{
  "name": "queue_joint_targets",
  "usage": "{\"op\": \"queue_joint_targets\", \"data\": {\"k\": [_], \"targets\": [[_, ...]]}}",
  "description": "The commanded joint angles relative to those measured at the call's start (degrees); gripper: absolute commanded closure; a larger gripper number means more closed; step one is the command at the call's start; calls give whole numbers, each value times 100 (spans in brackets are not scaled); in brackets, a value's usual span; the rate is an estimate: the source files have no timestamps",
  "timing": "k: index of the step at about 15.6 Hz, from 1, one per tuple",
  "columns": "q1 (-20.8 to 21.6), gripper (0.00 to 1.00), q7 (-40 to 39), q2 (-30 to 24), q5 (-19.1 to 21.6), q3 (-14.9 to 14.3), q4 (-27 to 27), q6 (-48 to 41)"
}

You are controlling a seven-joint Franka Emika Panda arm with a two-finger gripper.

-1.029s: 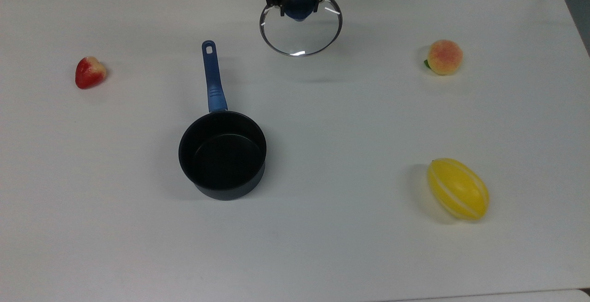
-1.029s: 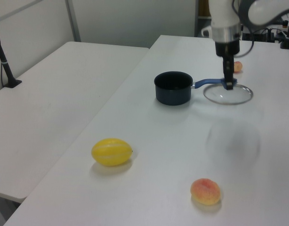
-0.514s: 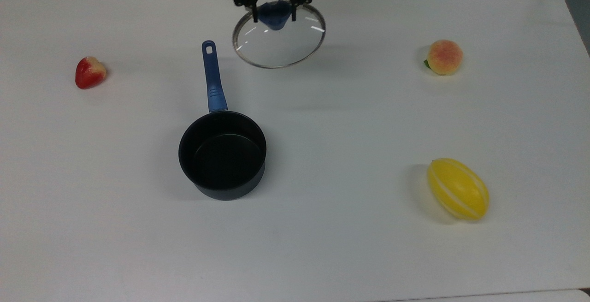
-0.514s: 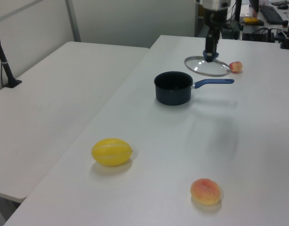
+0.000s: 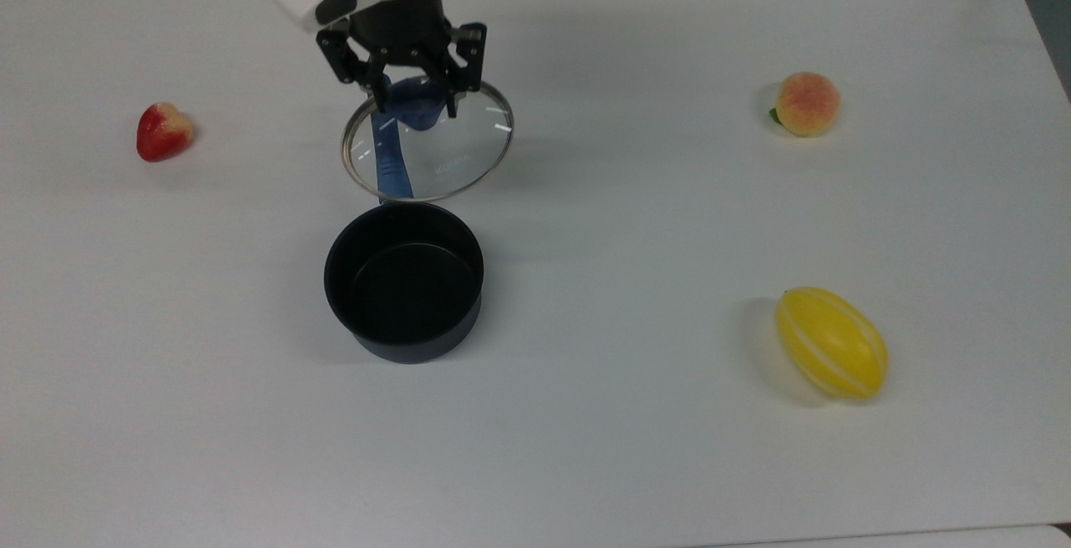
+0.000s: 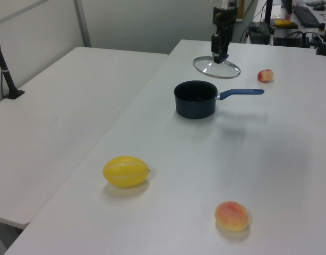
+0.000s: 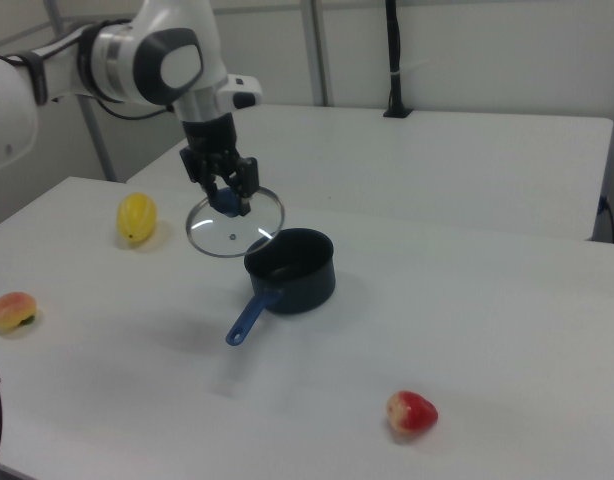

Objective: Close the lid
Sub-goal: 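Lift the glass lid and carry it toward the saucepan, then lower the glass lid onto the saucepan rim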

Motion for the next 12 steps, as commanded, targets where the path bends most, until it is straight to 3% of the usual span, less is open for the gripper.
{"op": "queue_joint_targets", "data": {"k": [1, 6, 12], "targets": [[57, 80, 75, 496, -113, -91, 511, 155], [31, 79, 74, 1077, -254, -100, 1083, 224], [74, 79, 83, 1376, -359, -126, 1154, 620]]}}
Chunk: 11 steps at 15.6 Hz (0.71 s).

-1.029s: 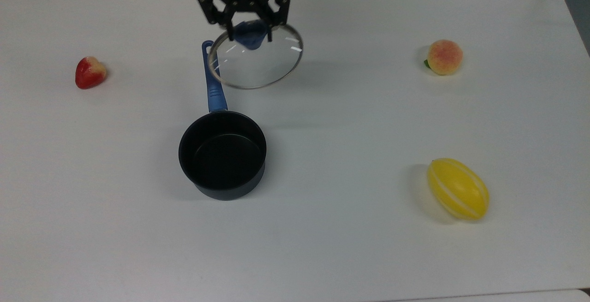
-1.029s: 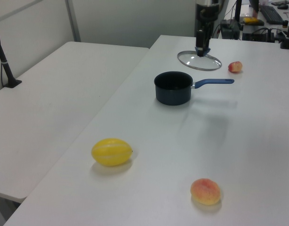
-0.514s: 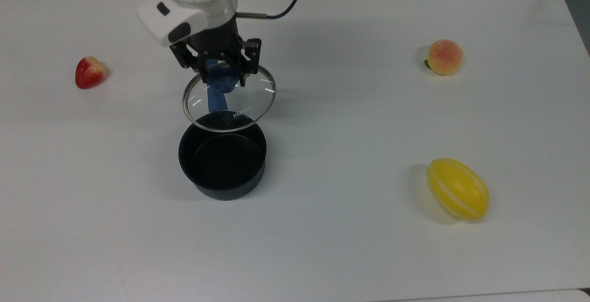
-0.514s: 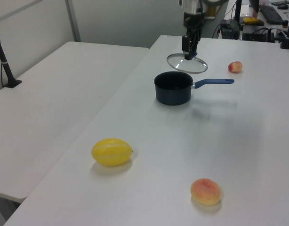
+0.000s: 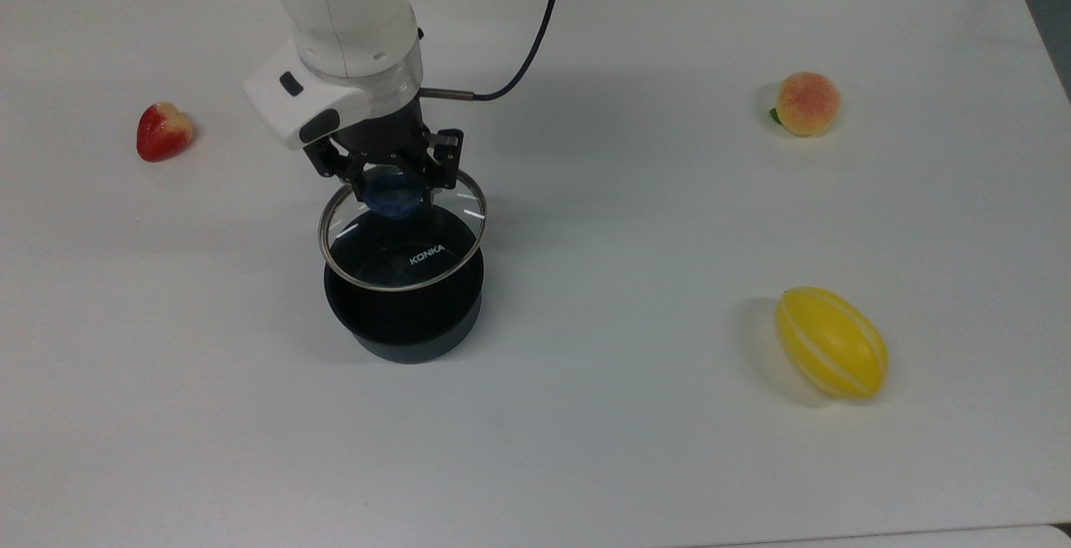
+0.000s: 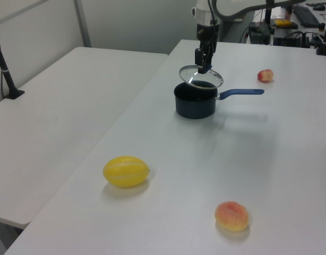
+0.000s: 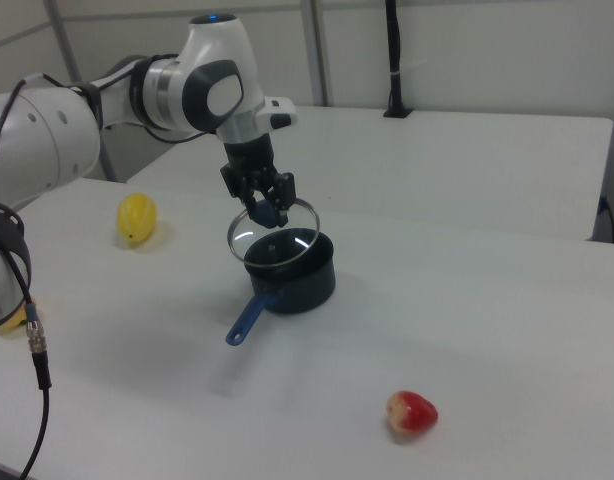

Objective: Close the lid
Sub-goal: 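Lower the glass lid onto the saucepan rim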

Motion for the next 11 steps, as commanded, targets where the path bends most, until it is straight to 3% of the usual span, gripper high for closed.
{"op": "queue_joint_targets", "data": {"k": [1, 11], "targets": [[76, 79, 92, 192, -119, -59, 174, 230], [173, 79, 127, 421, -374, -33, 94, 468]]}}
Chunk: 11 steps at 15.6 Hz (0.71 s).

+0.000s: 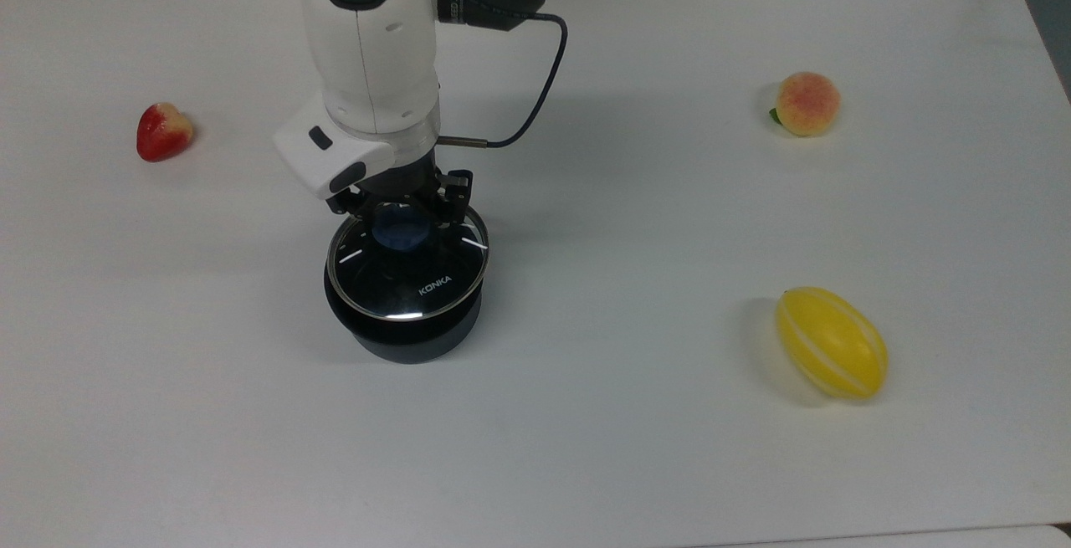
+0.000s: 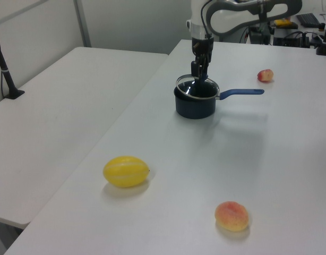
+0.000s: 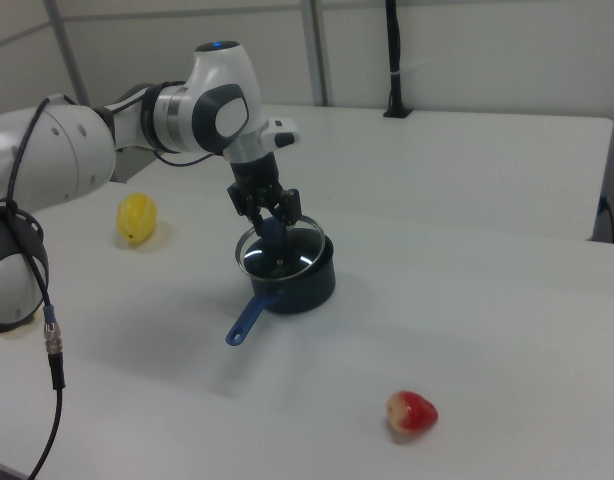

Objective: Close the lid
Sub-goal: 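Lower the glass lid onto the saucepan rim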

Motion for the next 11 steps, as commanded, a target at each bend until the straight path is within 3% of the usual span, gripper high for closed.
{"op": "queue_joint_targets", "data": {"k": [1, 11], "targets": [[53, 79, 127, 41, -95, -34, 77, 186], [53, 79, 101, 76, -262, -34, -37, 195]]}}
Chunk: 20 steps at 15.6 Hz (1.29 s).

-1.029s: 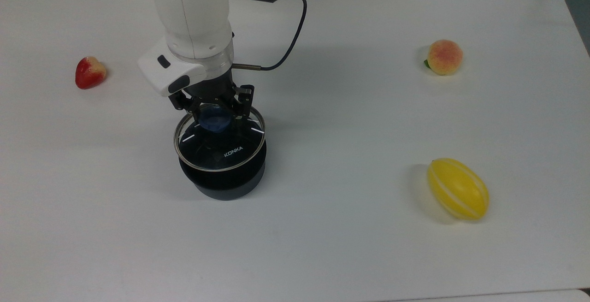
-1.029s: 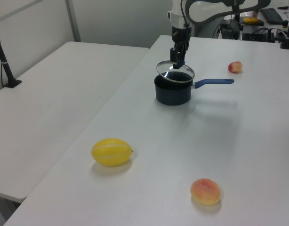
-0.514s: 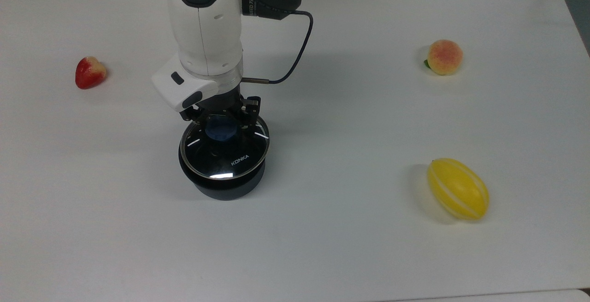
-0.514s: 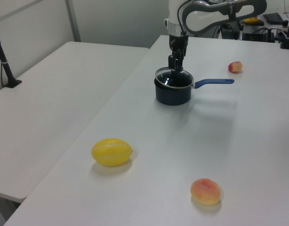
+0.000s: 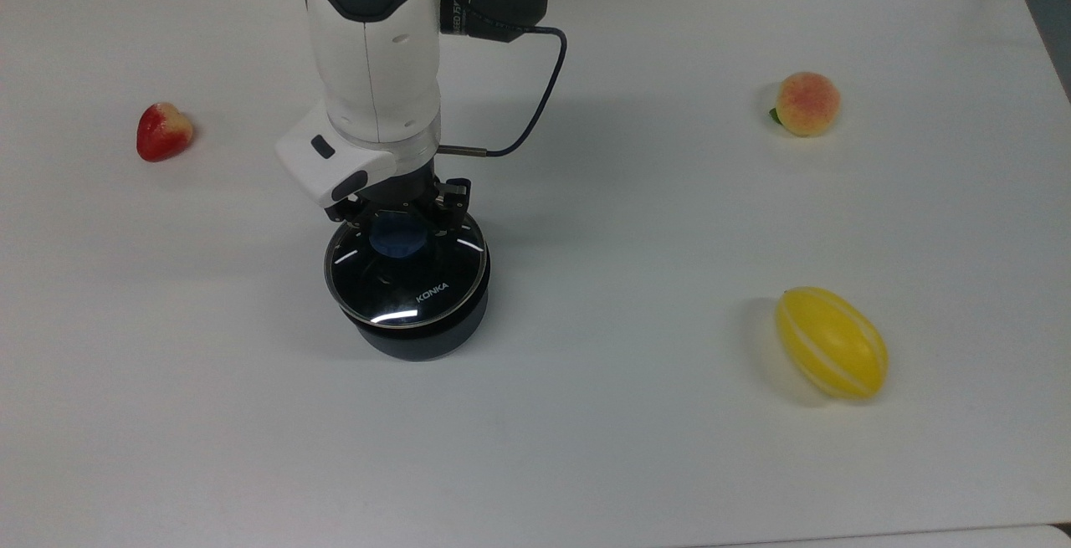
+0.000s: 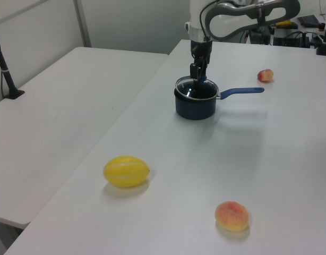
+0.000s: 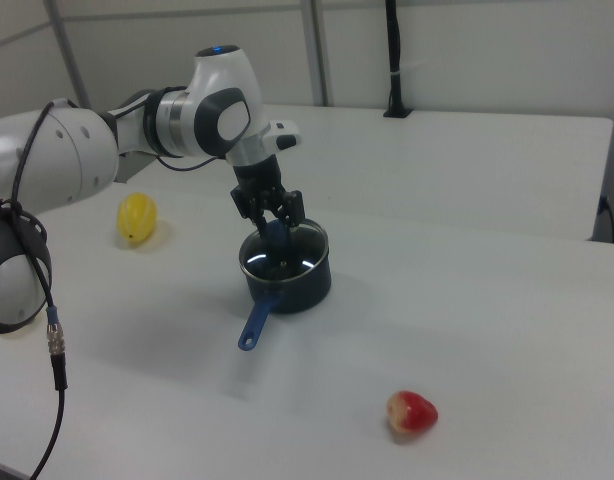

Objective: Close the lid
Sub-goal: 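Lower the glass lid onto the saucepan rim, then open the gripper and lift away from the lid knob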

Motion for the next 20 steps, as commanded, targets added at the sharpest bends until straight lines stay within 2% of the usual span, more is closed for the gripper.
{"op": "queue_joint_targets", "data": {"k": [1, 3, 4, 6, 7, 9, 14, 17, 20], "targets": [[49, 79, 100, 3, -192, -25, -73, 86], [66, 71, 127, 3, -254, -25, -204, 278], [66, 61, 127, 3, -245, -16, -222, 288], [57, 17, 127, 3, -254, -16, -223, 288], [66, 0, 118, 3, -280, -16, -223, 288], [66, 0, 127, 3, -438, 10, -240, 297], [57, 0, 136, -146, -395, 19, -249, 253], [57, 0, 258, -645, -333, 19, -537, 218], [75, 0, 845, -1217, -333, 28, -933, 17]]}}
